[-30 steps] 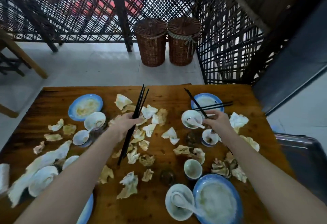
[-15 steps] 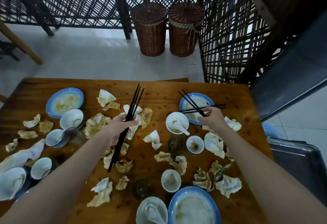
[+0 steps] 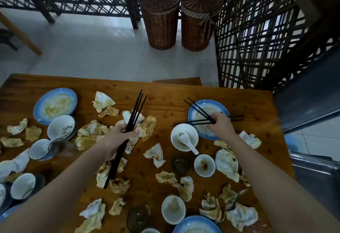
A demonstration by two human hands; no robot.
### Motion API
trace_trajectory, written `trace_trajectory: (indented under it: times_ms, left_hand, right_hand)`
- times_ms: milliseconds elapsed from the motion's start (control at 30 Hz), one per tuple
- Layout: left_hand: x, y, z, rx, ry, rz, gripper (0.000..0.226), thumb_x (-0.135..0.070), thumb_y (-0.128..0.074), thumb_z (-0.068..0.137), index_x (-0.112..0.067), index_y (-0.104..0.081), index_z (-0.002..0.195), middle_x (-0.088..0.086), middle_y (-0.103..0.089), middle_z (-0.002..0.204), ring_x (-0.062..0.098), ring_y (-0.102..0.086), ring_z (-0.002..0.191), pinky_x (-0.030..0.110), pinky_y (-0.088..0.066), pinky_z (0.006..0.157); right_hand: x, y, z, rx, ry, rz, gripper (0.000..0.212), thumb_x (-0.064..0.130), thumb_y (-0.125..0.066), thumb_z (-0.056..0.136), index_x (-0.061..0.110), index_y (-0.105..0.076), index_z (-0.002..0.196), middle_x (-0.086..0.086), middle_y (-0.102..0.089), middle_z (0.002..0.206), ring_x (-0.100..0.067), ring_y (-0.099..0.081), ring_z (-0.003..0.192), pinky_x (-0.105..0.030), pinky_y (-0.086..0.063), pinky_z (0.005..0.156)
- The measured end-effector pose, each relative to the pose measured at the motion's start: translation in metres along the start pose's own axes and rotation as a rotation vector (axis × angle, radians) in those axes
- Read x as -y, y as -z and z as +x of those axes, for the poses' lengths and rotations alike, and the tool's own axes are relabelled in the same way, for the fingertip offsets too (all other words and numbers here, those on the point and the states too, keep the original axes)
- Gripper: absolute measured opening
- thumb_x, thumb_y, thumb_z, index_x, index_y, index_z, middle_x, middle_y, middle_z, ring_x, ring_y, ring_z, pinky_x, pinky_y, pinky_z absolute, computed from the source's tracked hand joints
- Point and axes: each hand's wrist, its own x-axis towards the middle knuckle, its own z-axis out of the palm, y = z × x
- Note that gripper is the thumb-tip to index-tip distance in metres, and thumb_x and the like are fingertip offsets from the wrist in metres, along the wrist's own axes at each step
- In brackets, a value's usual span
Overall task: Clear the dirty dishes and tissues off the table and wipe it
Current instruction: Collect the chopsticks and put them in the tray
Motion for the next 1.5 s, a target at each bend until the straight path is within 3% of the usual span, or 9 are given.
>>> trace_trajectory:
  times_ms: [133,333,500,667,767,967,1233,1367,1500]
  left_hand:
    - [0.004,0.002,0.004,0.034,-0.022,-0.015,0.033,-0.022,-0.072,0.086,-0.015,-0.061,0.116,0.003,-0.051,0.070,0.013,-0.048,0.052,0.025,-0.042,0.049]
    - [0.004,0.004,0.000,0.044,-0.041,-0.034,0.032,-0.020,-0.071,0.086,-0.015,-0.060,0.116,0.005,-0.050,0.073,0.015,-0.048,0.053,0.026,-0.041,0.051]
    - [0.003,0.010,-0.013,0.048,-0.061,-0.059,0.028,-0.019,-0.069,0.088,-0.014,-0.061,0.115,0.000,-0.054,0.058,0.015,-0.047,0.047,0.025,-0.041,0.046]
    - [0.004,0.025,-0.036,0.079,-0.077,-0.113,0.029,-0.020,-0.071,0.088,-0.014,-0.062,0.114,0.000,-0.049,0.057,0.015,-0.045,0.048,0.026,-0.039,0.045]
    - [0.009,0.035,-0.060,0.128,-0.104,-0.128,0.033,-0.023,-0.072,0.087,-0.013,-0.061,0.116,-0.002,-0.052,0.056,0.015,-0.046,0.048,0.025,-0.041,0.044]
    - [0.037,0.056,-0.113,0.171,-0.133,-0.127,0.029,-0.022,-0.070,0.089,-0.013,-0.060,0.115,-0.004,-0.051,0.056,0.010,-0.048,0.046,0.022,-0.040,0.044]
    - [0.079,0.063,-0.158,0.168,-0.071,-0.114,0.026,-0.010,-0.069,0.087,-0.007,-0.061,0.112,0.006,-0.057,0.074,0.013,-0.054,0.053,0.024,-0.046,0.045]
    - [0.089,0.046,-0.175,0.172,-0.057,-0.082,0.022,-0.008,-0.067,0.089,-0.008,-0.061,0.110,0.007,-0.061,0.077,0.016,-0.057,0.057,0.027,-0.047,0.048]
    - [0.095,0.018,-0.194,0.209,-0.042,-0.052,0.017,-0.005,-0.068,0.087,-0.011,-0.061,0.102,0.008,-0.059,0.072,0.013,-0.059,0.044,0.025,-0.046,0.042]
  right_hand:
    - [0.003,-0.004,0.003,-0.057,0.008,-0.086,0.010,0.017,-0.066,0.086,0.018,-0.064,0.096,0.002,-0.063,0.084,-0.023,-0.063,0.087,-0.031,-0.047,0.064]
    - [0.014,-0.003,-0.010,-0.092,0.053,-0.191,0.013,0.024,-0.064,0.090,0.013,-0.067,0.095,-0.004,-0.059,0.092,-0.020,-0.058,0.078,-0.029,-0.041,0.059]
    - [0.026,0.016,-0.036,-0.191,-0.005,-0.143,0.013,0.025,-0.051,0.097,0.016,-0.059,0.091,0.002,-0.056,0.074,-0.018,-0.053,0.065,-0.029,-0.037,0.053]
    - [0.047,0.029,-0.086,-0.188,0.001,0.109,0.018,0.018,-0.048,0.099,0.009,-0.059,0.087,0.000,-0.058,0.069,-0.009,-0.050,0.056,-0.024,-0.034,0.052]
    - [0.063,0.024,-0.125,-0.112,-0.110,0.401,0.017,0.014,-0.045,0.100,0.010,-0.056,0.089,-0.006,-0.057,0.065,-0.018,-0.059,0.056,-0.032,-0.047,0.056]
    - [0.083,-0.008,-0.208,-0.022,-0.275,0.755,0.020,0.017,-0.043,0.102,0.004,-0.057,0.097,-0.006,-0.049,0.066,-0.016,-0.043,0.048,-0.024,-0.036,0.039]
    - [0.094,-0.041,-0.306,-0.016,-0.353,1.043,0.026,0.027,-0.044,0.101,0.009,-0.062,0.094,-0.006,-0.062,0.075,-0.015,-0.048,0.054,-0.027,-0.036,0.051]
    - [0.089,-0.043,-0.346,-0.064,-0.354,1.165,0.028,0.026,-0.042,0.102,0.008,-0.063,0.098,-0.006,-0.061,0.074,-0.014,-0.051,0.052,-0.024,-0.041,0.043]
    - [0.075,-0.039,-0.380,-0.110,-0.359,1.086,0.018,0.017,-0.048,0.099,0.009,-0.062,0.104,-0.003,-0.065,0.071,-0.013,-0.053,0.054,-0.024,-0.041,0.043]
